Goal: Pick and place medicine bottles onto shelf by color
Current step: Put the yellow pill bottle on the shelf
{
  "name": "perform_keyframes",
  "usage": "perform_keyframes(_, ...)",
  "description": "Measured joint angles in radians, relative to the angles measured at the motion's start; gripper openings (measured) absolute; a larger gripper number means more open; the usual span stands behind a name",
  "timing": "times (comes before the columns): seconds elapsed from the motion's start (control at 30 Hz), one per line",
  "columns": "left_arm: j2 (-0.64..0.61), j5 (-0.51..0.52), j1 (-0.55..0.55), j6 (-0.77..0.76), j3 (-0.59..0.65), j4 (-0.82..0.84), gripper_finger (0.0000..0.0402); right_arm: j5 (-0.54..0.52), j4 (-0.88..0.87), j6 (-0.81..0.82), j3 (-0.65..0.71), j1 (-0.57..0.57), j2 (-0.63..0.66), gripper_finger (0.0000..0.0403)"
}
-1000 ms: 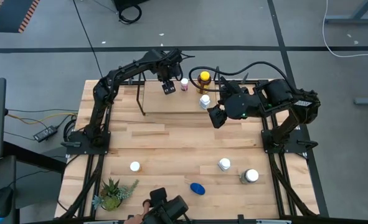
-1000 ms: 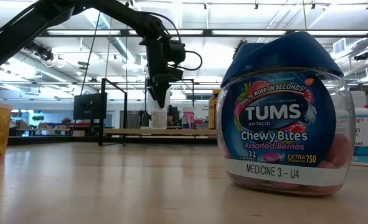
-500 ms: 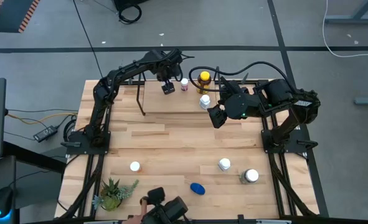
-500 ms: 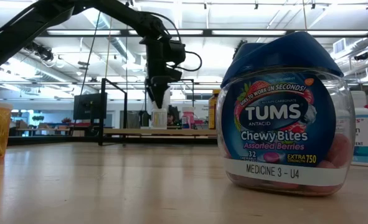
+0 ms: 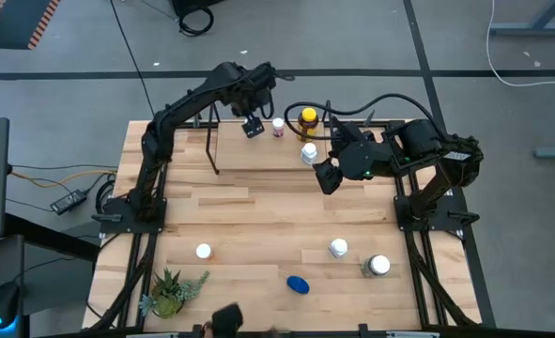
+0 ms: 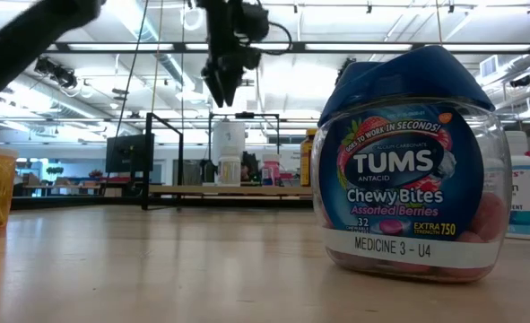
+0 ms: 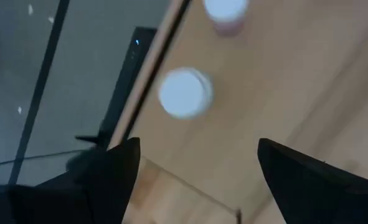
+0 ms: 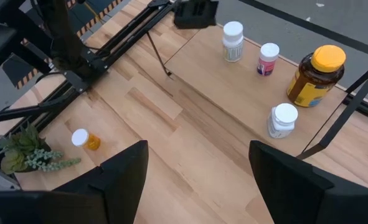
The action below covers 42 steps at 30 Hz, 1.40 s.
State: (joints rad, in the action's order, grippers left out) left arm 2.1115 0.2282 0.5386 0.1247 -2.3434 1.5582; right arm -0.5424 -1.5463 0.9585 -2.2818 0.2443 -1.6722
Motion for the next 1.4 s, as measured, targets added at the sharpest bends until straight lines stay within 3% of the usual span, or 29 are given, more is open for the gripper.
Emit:
perform_keyframes(0.47,-0.258,-0.035,-0.339,-0.363,0.27,0.013,0.0314,0.077,0.0,-0.034,0.0,0.08,0.0,0.0284)
perform_keyframes(0.6,-0.353,-0.086,-0.455,-0.521,0.445,0.012,0.0313,0.129,0.0,-0.023,0.0,0.134,0.0,0.0284)
perform_keyframes(0.73,-0.471,-0.168,-0.586,-0.683,0.661,0.013,0.0314,0.133,0.0,-0.005,0.0,0.199,0.0,0.0284)
perform_keyframes(0.87,-0.56,-0.184,-0.725,-0.879,0.824,-0.041,0.0314,0.103,0.0,0.01,0.0,0.25,0.0,0.0284)
perform_keyframes(1.1,-0.579,-0.211,-0.89,-1.172,1.006,-0.193,0.0331,0.08,0.0,-0.007,0.0,0.272,0.0,0.0284)
perform_keyframes(1.4,-0.572,-0.302,-0.941,-1.347,1.19,-0.333,0.0386,0.099,0.001,-0.007,0.0,0.272,0.0,0.0284)
